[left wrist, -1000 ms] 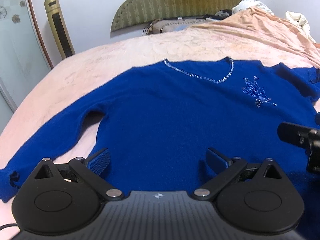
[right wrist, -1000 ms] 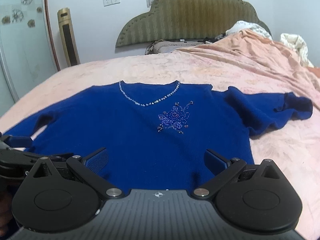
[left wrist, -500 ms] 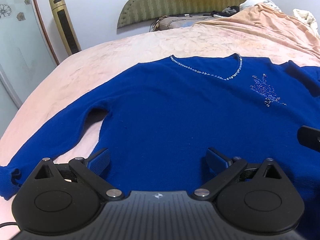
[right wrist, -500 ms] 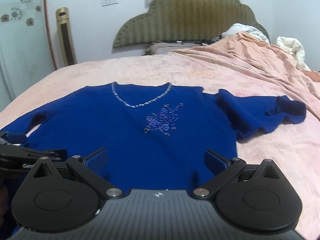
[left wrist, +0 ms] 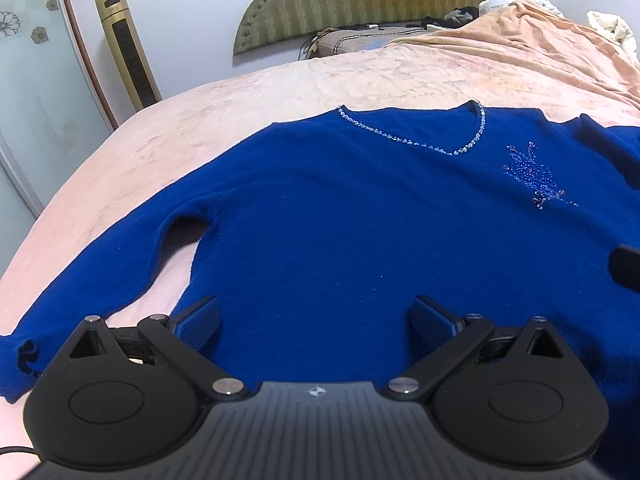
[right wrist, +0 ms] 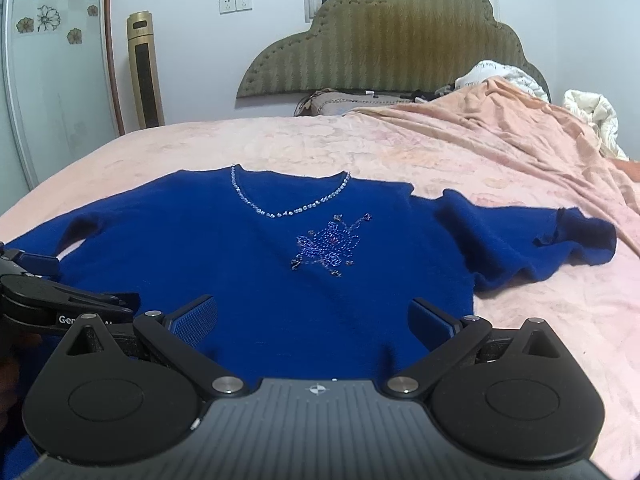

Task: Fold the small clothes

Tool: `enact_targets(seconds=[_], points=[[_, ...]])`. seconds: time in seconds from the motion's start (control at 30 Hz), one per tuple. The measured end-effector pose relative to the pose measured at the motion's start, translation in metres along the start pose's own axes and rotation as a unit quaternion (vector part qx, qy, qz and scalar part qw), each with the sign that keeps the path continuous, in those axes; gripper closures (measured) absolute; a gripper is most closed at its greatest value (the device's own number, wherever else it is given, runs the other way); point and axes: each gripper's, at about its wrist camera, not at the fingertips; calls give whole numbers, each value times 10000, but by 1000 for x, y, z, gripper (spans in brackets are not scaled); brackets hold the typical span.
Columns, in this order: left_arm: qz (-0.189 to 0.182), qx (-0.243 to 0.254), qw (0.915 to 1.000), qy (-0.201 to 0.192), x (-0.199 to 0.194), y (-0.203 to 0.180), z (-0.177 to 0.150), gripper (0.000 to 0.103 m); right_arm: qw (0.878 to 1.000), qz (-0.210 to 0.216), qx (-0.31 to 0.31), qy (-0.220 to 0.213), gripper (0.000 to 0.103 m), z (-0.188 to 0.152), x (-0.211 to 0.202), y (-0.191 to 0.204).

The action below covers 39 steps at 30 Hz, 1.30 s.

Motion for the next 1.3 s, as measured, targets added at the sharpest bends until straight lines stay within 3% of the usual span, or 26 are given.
enact_targets(seconds=[0.27,0.6,0.8,0.97,1.3], points=[[10,64,10000,-5,2,-5,1,1,9961,-73,-332,-818,2,3,-19,5],[20,139,9999,8,3,-12,3,1,9991,-137,-353,-171,2,-1,1,3],[38,231,9997,-4,2,-18,4,1,9989,-63,-438,-136,2,-5,0,2],[51,243,9997,0,3,-18,4,1,9972,-281,-674,-180,2,-6,1,8],[59,267,9996,-14,2,-20,5,1,9982,-272,-489,-198,2,-3,1,0]])
Point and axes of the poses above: each gripper's, at about its wrist camera, not at the fingertips, and x roughly the way its jaws point, y to its left, z to its top, and after that the axes turned 3 degrees about z, right-handed
